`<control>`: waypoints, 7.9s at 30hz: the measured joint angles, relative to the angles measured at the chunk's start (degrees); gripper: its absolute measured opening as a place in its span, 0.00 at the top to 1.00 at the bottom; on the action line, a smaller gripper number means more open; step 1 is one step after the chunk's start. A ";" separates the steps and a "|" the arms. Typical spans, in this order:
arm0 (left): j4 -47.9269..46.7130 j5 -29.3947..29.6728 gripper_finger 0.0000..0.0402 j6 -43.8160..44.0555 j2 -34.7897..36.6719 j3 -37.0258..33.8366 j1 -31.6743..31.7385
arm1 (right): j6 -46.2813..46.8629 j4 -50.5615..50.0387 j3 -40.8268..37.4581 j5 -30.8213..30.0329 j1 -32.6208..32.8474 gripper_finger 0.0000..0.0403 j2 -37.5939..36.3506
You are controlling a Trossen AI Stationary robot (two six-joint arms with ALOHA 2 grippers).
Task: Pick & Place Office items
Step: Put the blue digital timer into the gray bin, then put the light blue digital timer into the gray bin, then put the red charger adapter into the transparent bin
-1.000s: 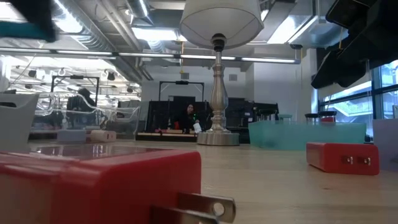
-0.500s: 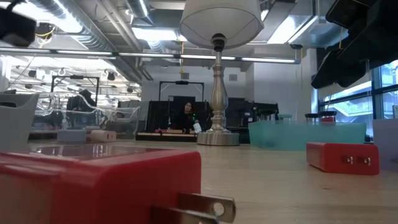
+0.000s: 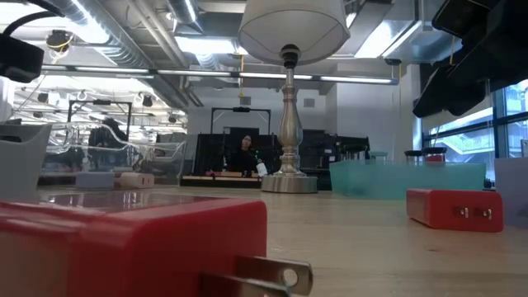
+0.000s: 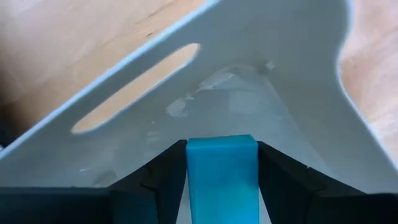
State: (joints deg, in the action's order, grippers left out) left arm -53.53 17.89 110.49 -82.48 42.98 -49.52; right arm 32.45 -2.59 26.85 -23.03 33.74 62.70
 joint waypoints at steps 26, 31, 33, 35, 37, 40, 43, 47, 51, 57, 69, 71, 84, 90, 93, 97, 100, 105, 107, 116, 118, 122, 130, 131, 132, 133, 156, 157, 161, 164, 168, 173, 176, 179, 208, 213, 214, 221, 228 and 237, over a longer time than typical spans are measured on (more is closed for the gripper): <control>3.84 3.25 0.49 -2.36 17.12 0.02 5.05 | 0.00 0.00 0.00 0.00 0.01 0.16 0.00; 22.04 23.99 0.51 -15.61 19.57 0.02 5.05 | 0.00 0.00 0.00 0.00 0.01 0.16 0.00; 33.07 32.68 0.51 -28.64 18.85 0.04 5.10 | 0.00 0.00 0.00 0.00 0.01 0.16 0.00; 45.76 37.78 0.52 -44.72 16.80 0.04 5.55 | 0.01 0.00 0.00 0.00 0.00 0.16 0.00; 58.54 39.13 0.52 -59.35 13.77 0.04 6.39 | 0.00 0.00 0.00 0.00 0.00 0.16 0.00; 74.21 38.17 0.52 -78.83 8.44 0.11 8.67 | 0.00 0.00 0.00 0.00 0.00 0.16 0.00; 80.51 32.65 0.52 -88.16 2.73 0.11 12.19 | 0.00 0.00 0.00 0.00 -0.01 0.16 0.00; 81.36 24.00 0.52 -84.59 -3.74 0.07 17.69 | 0.00 0.00 0.00 0.00 0.01 0.16 0.00; 81.53 14.59 0.50 -79.26 -8.55 0.07 21.66 | 0.00 0.00 0.00 0.00 0.01 0.16 0.00; 69.60 11.90 0.41 -80.48 -14.00 7.17 22.40 | 0.00 0.00 0.00 0.00 -0.01 0.16 0.00; 37.49 5.96 0.36 -77.84 -24.45 27.12 22.29 | 0.00 0.00 0.00 0.00 0.01 0.16 0.00; 37.06 4.17 0.36 -76.85 -25.49 28.31 22.25 | 0.00 0.02 0.00 0.00 -0.01 0.16 0.00; 39.76 6.32 0.36 -75.18 -31.22 28.68 17.14 | 0.01 0.00 0.00 0.01 0.01 0.16 0.01; 40.56 10.95 0.36 -76.26 -34.03 28.72 13.87 | 0.00 0.02 0.00 0.00 0.01 0.16 0.00; 40.68 15.40 0.36 -78.21 -35.29 28.76 12.38 | 0.00 0.02 0.00 0.00 0.00 0.16 0.00; 40.81 18.20 0.36 -76.04 -36.37 28.86 11.56 | 0.00 0.00 0.00 0.00 0.01 0.16 0.02; 40.87 18.30 0.36 -73.90 -36.39 28.87 11.58 | 0.00 0.01 0.00 0.00 0.01 0.16 0.00; 41.80 19.32 0.36 -74.86 -36.28 28.98 11.30 | 0.00 0.02 0.00 0.00 0.01 0.16 0.01; 41.18 19.31 0.36 -75.88 -36.30 29.94 11.30 | 0.00 0.02 0.00 0.00 0.01 0.16 0.00; 37.46 21.46 0.36 -76.09 -36.20 32.35 11.49 | 0.00 0.02 0.00 0.00 0.01 0.16 0.00; 35.58 21.50 0.36 -74.53 -36.20 32.35 11.70 | 0.01 0.02 0.00 0.00 0.00 0.16 0.01; 32.97 17.46 0.36 -66.97 -36.20 32.35 12.88 | 0.00 0.01 0.00 0.00 0.01 0.16 0.00; 31.01 15.60 0.36 -62.03 -37.20 32.10 13.99 | 0.00 0.02 0.00 0.00 0.01 0.16 0.00; 31.01 15.38 0.36 -61.44 -37.20 32.09 13.99 | 0.00 0.02 0.00 0.01 0.00 0.16 0.01; 31.00 15.01 0.36 -61.10 -37.20 32.09 14.01 | 0.00 0.02 0.00 0.01 0.01 0.16 0.01; 30.97 14.69 0.37 -60.60 -37.20 32.09 14.05 | 0.00 0.02 0.00 0.00 0.01 0.16 0.02; 14.23 22.45 0.62 -52.90 -18.85 31.93 10.03 | 0.00 0.06 0.00 0.00 0.01 0.16 0.00; 11.33 22.95 0.62 -49.87 -17.28 31.93 8.81 | 0.00 0.07 0.00 0.00 0.01 0.16 0.00; -0.65 23.17 0.62 -34.22 -13.00 31.93 2.79 | 0.00 0.17 0.00 0.00 -0.01 0.16 0.01; -8.44 22.09 0.62 -21.56 -11.32 31.95 -2.38 | 0.00 0.15 0.00 0.00 0.01 0.16 0.00; -17.80 17.76 0.62 -5.92 -11.21 31.46 -8.81 | 0.00 0.11 0.00 0.00 0.01 0.16 0.01; -17.91 12.77 0.62 8.36 -11.28 25.78 -13.97 | 0.00 0.09 0.00 0.00 0.01 0.16 0.02; -14.01 11.85 0.62 13.25 -11.30 21.23 -15.37 | 0.02 0.09 0.00 0.00 0.00 0.16 0.00; -10.04 10.21 0.62 14.32 -11.30 17.65 -15.80 | 0.00 0.09 0.00 0.00 0.01 0.16 0.00; -6.34 -1.13 0.54 14.76 -11.32 14.56 -15.65 | 0.00 0.09 0.00 0.00 0.01 0.16 0.00; -6.68 -1.16 0.47 14.76 -11.26 14.56 -15.63 | 0.00 0.09 0.00 0.00 0.01 0.16 0.02; -6.69 -1.39 0.46 14.76 -11.09 14.56 -15.63 | 0.01 0.09 0.00 0.00 0.01 0.16 0.02; -8.25 -3.15 0.45 12.37 -6.93 14.64 -15.63 | 0.00 0.07 0.00 0.00 0.01 0.16 0.01; -9.75 7.79 0.45 11.60 -0.38 15.13 -15.63 | 0.00 0.07 0.00 0.00 0.01 0.16 0.02; 3.70 47.06 0.46 -6.66 -0.24 15.13 -12.75 | 0.00 0.07 0.00 0.00 -0.01 0.16 0.00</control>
State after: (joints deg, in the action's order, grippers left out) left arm -49.83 64.95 103.83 -82.71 58.11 -62.27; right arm 32.45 -2.52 26.85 -23.03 33.74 62.70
